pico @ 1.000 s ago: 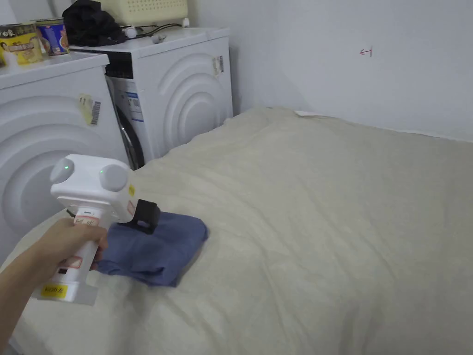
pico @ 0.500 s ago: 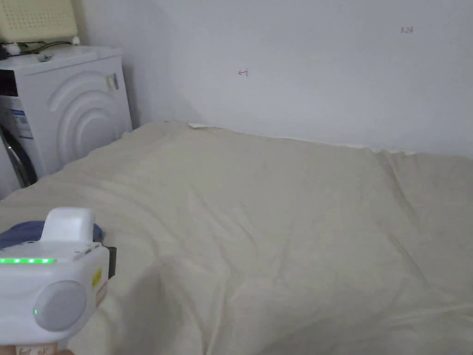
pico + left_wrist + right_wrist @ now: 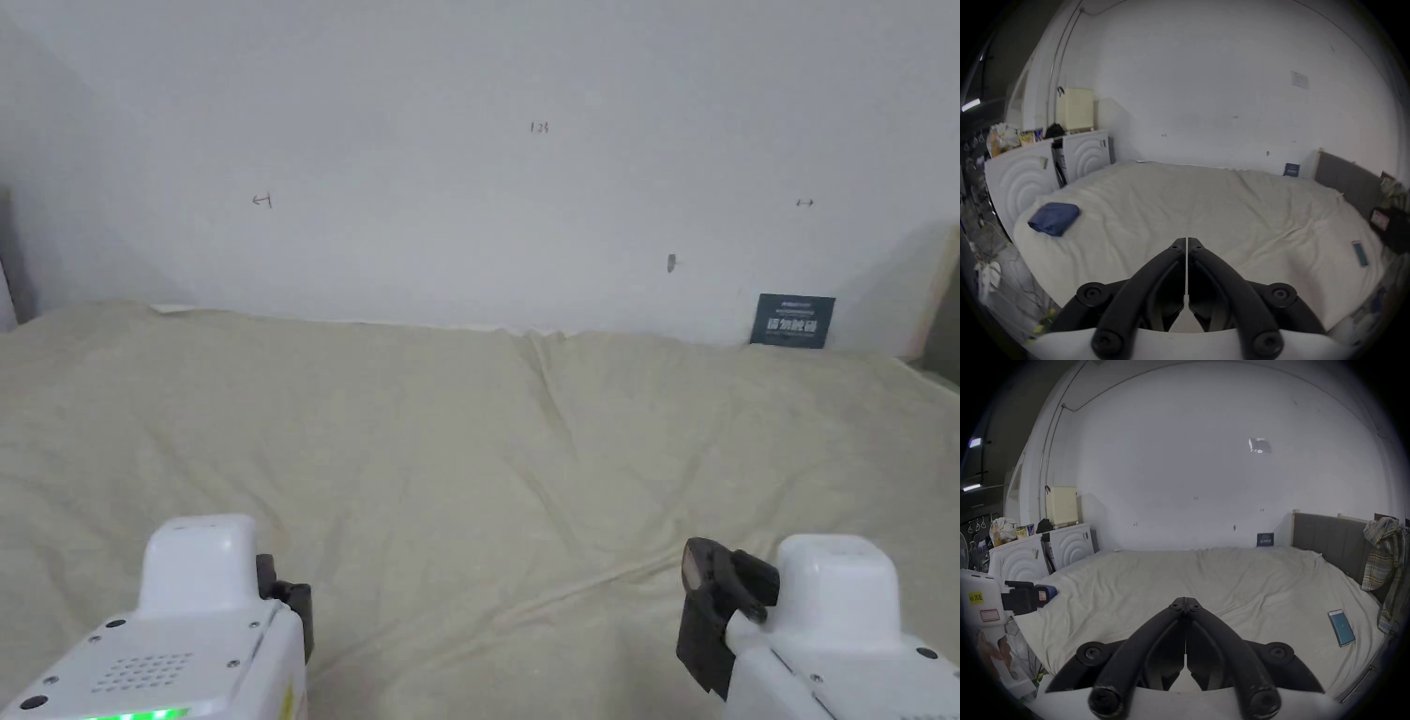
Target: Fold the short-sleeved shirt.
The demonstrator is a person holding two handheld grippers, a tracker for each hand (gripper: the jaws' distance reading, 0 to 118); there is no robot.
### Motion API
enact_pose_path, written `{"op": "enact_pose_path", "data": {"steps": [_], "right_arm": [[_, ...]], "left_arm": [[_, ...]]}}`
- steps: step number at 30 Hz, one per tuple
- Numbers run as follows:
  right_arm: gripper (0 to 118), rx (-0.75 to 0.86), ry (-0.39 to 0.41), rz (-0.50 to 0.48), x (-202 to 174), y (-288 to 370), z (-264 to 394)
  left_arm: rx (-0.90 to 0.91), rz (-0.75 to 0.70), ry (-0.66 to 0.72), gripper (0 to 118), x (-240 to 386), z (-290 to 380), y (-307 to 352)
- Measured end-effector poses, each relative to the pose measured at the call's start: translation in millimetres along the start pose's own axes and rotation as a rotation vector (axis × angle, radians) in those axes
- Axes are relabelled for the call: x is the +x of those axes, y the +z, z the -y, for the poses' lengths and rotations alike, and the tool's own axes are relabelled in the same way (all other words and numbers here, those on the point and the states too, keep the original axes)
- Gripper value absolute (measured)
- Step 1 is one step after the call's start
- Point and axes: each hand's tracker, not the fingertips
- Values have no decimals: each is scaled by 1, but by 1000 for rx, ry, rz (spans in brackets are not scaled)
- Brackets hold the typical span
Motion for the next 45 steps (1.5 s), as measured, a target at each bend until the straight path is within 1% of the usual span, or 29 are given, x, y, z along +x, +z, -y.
{"op": "enact_pose_path", "data": {"steps": [1,2,3,5,6,8,9,10,12,13,14,15,16,17,18,20,21,22,23,25,27,31,34,35,36,37,39,42,45], "right_arm": [[0,49,-1,12,1,6,0],[0,62,2,-11,2,10,-1],[0,65,8,-11,2,12,-3],[0,93,32,5,-3,15,-5],[0,100,36,8,-3,16,-6],[1,119,27,3,-4,18,-11],[5,131,10,-9,-4,19,-13],[17,142,-5,-16,-3,20,-14],[40,145,3,-17,-5,21,-18],[56,147,14,-13,-6,21,-19],[70,143,22,-14,-6,21,-21],[82,145,21,-12,-6,22,-22],[94,153,10,-14,-6,22,-23],[97,151,-13,-25,-6,23,-25],[97,144,-38,-30,-5,23,-28],[97,133,-48,-31,-5,23,-32],[97,132,-49,-17,-5,23,-33],[97,105,-31,-7,-5,21,-35],[97,76,-7,-23,-4,20,-36],[97,55,-3,-20,-4,16,-37],[97,24,-21,0,-5,13,-38],[97,28,-56,14,-4,13,-39],[97,-9,-13,31,-5,12,-43],[97,-31,3,38,-5,11,-45],[97,-69,1,35,-4,8,-47],[97,-74,-11,26,-2,8,-49],[97,-33,-41,22,3,9,-45],[97,-30,-45,13,8,13,-47],[97,-51,-42,2,10,14,-48]], "left_arm": [[22,28,30,2,5,-2,4],[35,20,8,1,11,-3,8],[31,16,-15,1,19,-6,12],[97,-7,-103,2,33,-5,23],[101,-28,-144,1,39,-7,27],[143,-31,-145,1,41,-9,36],[146,-34,-130,2,41,-10,39],[158,-31,-120,1,40,-11,42],[170,-22,-107,2,36,-15,45],[173,-27,-109,2,36,-17,45],[173,-32,-108,7,34,-20,45],[172,-38,-94,20,33,-21,46],[176,-36,-90,52,31,-22,47],[174,-29,-83,74,30,-23,46],[175,-30,-66,87,30,-22,47],[202,-18,-61,111,28,-21,50],[196,-18,-61,118,29,-22,49],[190,-18,-70,118,29,-22,49],[203,-31,-76,118,30,-22,50],[208,-47,-105,118,32,-24,51],[205,-46,-112,118,34,-28,51],[203,-22,-97,118,31,-34,54],[207,-40,-106,118,30,-34,54],[218,-73,-107,118,30,-32,53],[208,-103,-108,118,31,-32,52],[206,-98,-100,118,31,-32,51],[190,-67,-83,118,29,-33,50],[183,-49,-79,118,28,-34,50],[190,-76,-87,118,29,-35,50]]}}
